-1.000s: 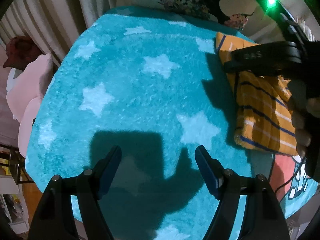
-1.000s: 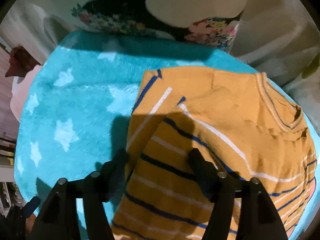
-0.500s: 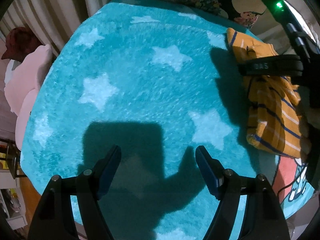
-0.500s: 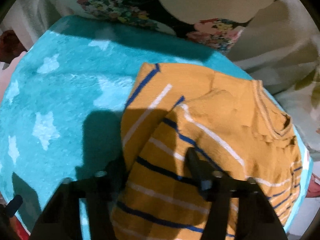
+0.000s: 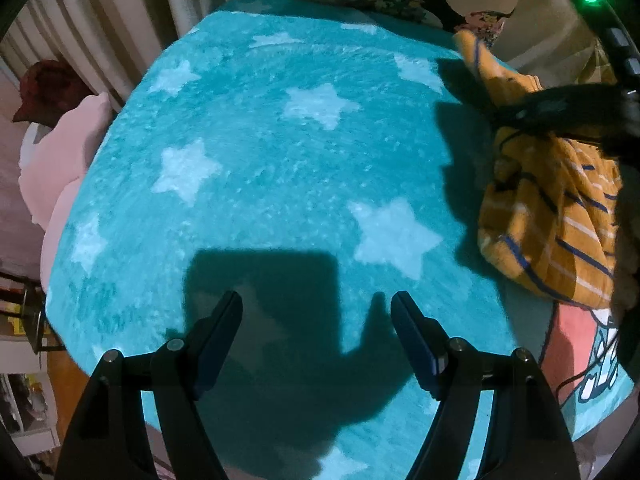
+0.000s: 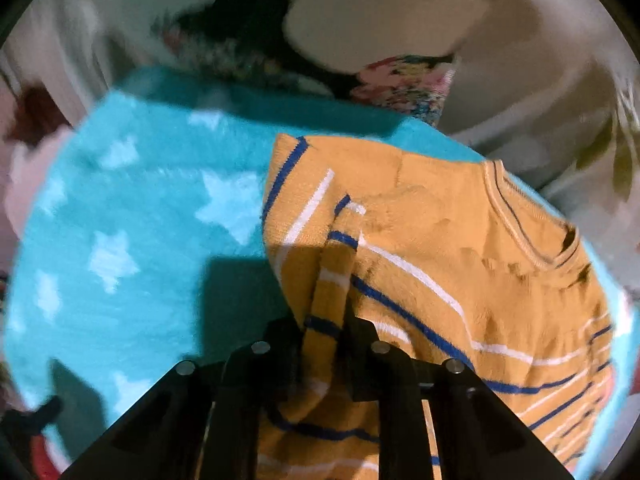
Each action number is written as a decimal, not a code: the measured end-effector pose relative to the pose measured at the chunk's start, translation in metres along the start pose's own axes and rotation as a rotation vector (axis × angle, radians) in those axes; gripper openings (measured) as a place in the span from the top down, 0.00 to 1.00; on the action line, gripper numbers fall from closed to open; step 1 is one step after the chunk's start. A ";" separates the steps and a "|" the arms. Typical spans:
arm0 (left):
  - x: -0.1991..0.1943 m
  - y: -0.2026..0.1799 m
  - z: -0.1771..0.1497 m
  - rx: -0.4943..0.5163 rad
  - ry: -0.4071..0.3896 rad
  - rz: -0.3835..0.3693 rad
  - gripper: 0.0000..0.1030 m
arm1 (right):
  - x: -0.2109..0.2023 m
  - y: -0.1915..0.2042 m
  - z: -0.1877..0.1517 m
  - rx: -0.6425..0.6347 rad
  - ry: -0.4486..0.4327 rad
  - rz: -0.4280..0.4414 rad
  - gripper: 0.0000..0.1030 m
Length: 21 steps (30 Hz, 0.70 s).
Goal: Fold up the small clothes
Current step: 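Grasp the edge of the folded sweater with the right gripper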
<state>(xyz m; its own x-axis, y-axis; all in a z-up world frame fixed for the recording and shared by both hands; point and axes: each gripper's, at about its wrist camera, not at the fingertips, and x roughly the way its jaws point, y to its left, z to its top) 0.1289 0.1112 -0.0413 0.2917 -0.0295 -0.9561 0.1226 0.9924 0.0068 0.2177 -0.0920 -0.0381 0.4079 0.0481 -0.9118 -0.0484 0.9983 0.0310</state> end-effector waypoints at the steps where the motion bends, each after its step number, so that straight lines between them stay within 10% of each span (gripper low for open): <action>1: -0.002 -0.004 -0.002 -0.007 -0.003 0.010 0.26 | -0.008 -0.011 -0.002 0.030 -0.017 0.048 0.84; 11: -0.040 -0.077 -0.022 -0.014 -0.042 0.031 0.26 | -0.085 -0.151 -0.034 0.270 -0.153 0.263 0.85; 21: -0.047 -0.166 -0.038 0.085 -0.035 0.017 0.26 | -0.079 -0.326 -0.105 0.554 -0.143 0.233 0.85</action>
<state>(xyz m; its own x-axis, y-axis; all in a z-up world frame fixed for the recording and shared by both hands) 0.0584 -0.0475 -0.0085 0.3267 -0.0187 -0.9449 0.1970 0.9792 0.0487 0.1053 -0.4247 -0.0192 0.5639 0.2326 -0.7924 0.3144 0.8269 0.4664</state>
